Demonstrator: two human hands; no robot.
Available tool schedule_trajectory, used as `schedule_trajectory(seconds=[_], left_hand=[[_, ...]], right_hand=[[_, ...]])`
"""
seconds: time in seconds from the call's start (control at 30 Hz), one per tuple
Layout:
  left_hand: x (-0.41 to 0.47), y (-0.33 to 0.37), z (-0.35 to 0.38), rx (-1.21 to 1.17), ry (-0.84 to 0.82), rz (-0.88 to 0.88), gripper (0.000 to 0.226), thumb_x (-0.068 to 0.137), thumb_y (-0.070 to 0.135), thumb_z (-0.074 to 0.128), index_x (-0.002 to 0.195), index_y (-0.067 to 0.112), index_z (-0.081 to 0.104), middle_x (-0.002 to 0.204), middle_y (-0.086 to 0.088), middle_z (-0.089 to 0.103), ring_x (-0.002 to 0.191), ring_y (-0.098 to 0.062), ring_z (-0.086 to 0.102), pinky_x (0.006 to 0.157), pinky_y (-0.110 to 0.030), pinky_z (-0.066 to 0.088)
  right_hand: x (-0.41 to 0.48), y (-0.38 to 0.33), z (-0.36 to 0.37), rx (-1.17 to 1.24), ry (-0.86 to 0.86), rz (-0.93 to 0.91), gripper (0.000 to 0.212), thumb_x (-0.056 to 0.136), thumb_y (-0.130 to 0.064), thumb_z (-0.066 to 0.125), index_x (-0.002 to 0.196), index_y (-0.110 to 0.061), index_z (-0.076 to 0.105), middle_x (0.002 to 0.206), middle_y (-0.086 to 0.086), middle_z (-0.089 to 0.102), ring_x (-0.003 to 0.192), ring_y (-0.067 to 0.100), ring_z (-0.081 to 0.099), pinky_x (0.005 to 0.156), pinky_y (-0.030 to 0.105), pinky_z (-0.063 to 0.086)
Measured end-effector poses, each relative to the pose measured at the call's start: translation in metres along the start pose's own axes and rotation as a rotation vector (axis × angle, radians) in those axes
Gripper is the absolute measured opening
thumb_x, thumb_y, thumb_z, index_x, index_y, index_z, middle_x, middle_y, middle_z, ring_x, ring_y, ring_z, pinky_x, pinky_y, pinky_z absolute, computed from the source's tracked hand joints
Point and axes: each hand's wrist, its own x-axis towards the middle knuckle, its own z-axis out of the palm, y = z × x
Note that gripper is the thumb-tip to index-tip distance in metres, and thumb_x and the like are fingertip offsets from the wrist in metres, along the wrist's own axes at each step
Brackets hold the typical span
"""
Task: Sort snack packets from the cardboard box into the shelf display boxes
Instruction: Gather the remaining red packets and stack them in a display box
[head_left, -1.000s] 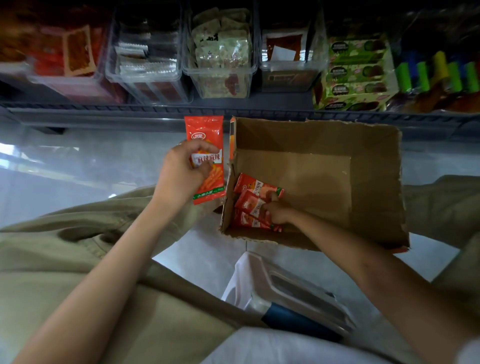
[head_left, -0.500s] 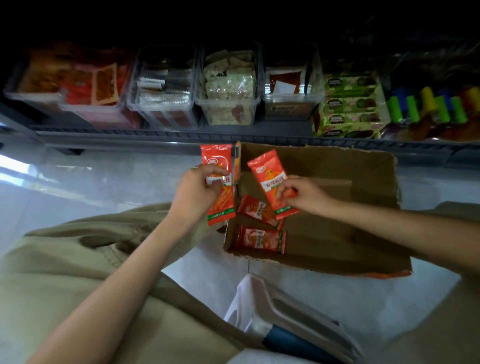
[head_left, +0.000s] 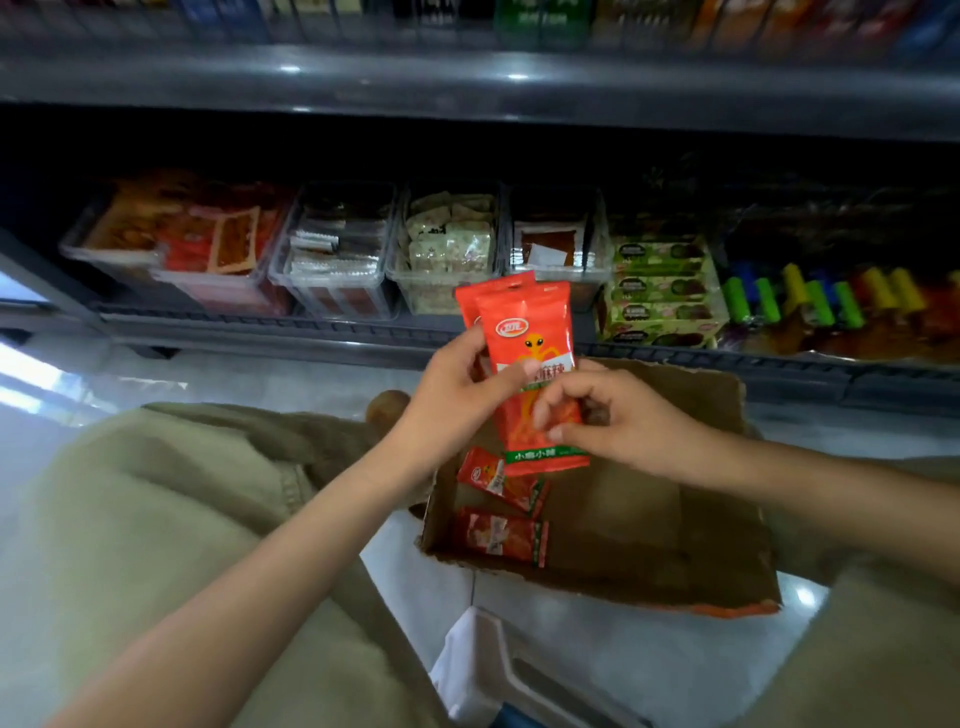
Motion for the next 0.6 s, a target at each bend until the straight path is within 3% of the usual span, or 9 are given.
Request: schedule_trajectory(seconds=[0.07, 0.17, 0.27, 0.37, 0.43, 0.47, 0.53, 0.6], left_hand=[[0.005, 0.007, 0.004, 0.098, 0.063, 0.076, 0.025, 0.087, 0.009, 0.066, 0.096, 0.031, 0.057, 0.092, 0.009, 0.069, 0.089, -0.006, 0.064, 0.084, -0.031, 0.053], [0.010, 0.019, 0.013, 0.235, 0.137, 0.135, 0.025, 0.090, 0.010, 0.061, 0.097, 0.033, 0.053, 0.103, -0.003, 0.063, 0.097, -0.014, 0.061, 0.088, -0.044, 0.051], [0.018, 0.029, 0.024, 0.301, 0.168, 0.229, 0.026, 0.091, 0.021, 0.055, 0.116, 0.025, 0.050, 0.112, 0.000, 0.056, 0.103, -0.008, 0.057, 0.089, -0.044, 0.050], [0.026, 0.041, 0.041, 0.196, 0.087, 0.310, 0.062, 0.091, 0.013, 0.050, 0.144, 0.030, 0.023, 0.136, 0.001, 0.045, 0.112, -0.007, 0.055, 0.096, -0.037, 0.049], [0.029, 0.047, 0.053, 0.130, 0.026, 0.334, 0.078, 0.094, 0.009, 0.049, 0.149, 0.035, 0.001, 0.147, 0.009, 0.035, 0.117, -0.006, 0.053, 0.099, -0.032, 0.047], [0.031, 0.048, 0.059, 0.117, 0.020, 0.339, 0.080, 0.095, 0.008, 0.050, 0.149, 0.034, -0.002, 0.144, 0.013, 0.037, 0.117, -0.004, 0.053, 0.099, -0.029, 0.046], [0.035, 0.050, 0.067, 0.139, 0.075, 0.342, 0.072, 0.093, 0.005, 0.054, 0.149, 0.022, 0.012, 0.131, 0.013, 0.047, 0.113, 0.000, 0.054, 0.097, -0.019, 0.044], [0.040, 0.055, 0.074, 0.170, 0.150, 0.377, 0.051, 0.089, 0.003, 0.059, 0.133, 0.016, 0.038, 0.114, 0.008, 0.058, 0.103, 0.000, 0.058, 0.088, -0.018, 0.046]], right_hand=[[-0.001, -0.003, -0.007, -0.081, 0.076, -0.047, 0.033, 0.082, 0.001, 0.064, 0.079, -0.030, 0.052, 0.095, -0.004, 0.046, 0.089, 0.009, 0.052, 0.079, 0.024, 0.048], [0.001, -0.010, -0.024, -0.029, 0.254, 0.023, 0.033, 0.087, -0.012, 0.063, 0.090, -0.032, 0.037, 0.109, 0.000, 0.046, 0.097, 0.011, 0.055, 0.080, 0.033, 0.052], [0.002, -0.016, -0.044, 0.150, 0.270, 0.104, 0.044, 0.087, -0.023, 0.064, 0.114, -0.034, 0.031, 0.117, -0.010, 0.049, 0.090, -0.002, 0.060, 0.073, 0.017, 0.051], [0.000, -0.023, -0.057, 0.267, 0.226, 0.119, 0.045, 0.087, -0.023, 0.063, 0.122, -0.034, 0.036, 0.115, -0.015, 0.056, 0.098, -0.004, 0.059, 0.069, 0.008, 0.047], [-0.002, -0.023, -0.062, 0.306, 0.235, 0.095, 0.044, 0.087, -0.019, 0.064, 0.124, -0.030, 0.044, 0.116, -0.012, 0.060, 0.104, -0.001, 0.060, 0.077, 0.010, 0.049], [-0.004, -0.024, -0.065, 0.317, 0.248, 0.091, 0.043, 0.087, -0.018, 0.064, 0.125, -0.028, 0.046, 0.117, -0.010, 0.061, 0.104, 0.000, 0.061, 0.079, 0.012, 0.050], [-0.007, -0.027, -0.073, 0.341, 0.278, 0.087, 0.042, 0.088, -0.017, 0.063, 0.126, -0.024, 0.048, 0.115, -0.009, 0.063, 0.103, 0.000, 0.061, 0.080, 0.013, 0.051], [-0.011, -0.031, -0.082, 0.343, 0.315, 0.055, 0.033, 0.091, -0.017, 0.059, 0.123, -0.023, 0.051, 0.108, -0.013, 0.064, 0.095, -0.008, 0.061, 0.075, 0.009, 0.048]])
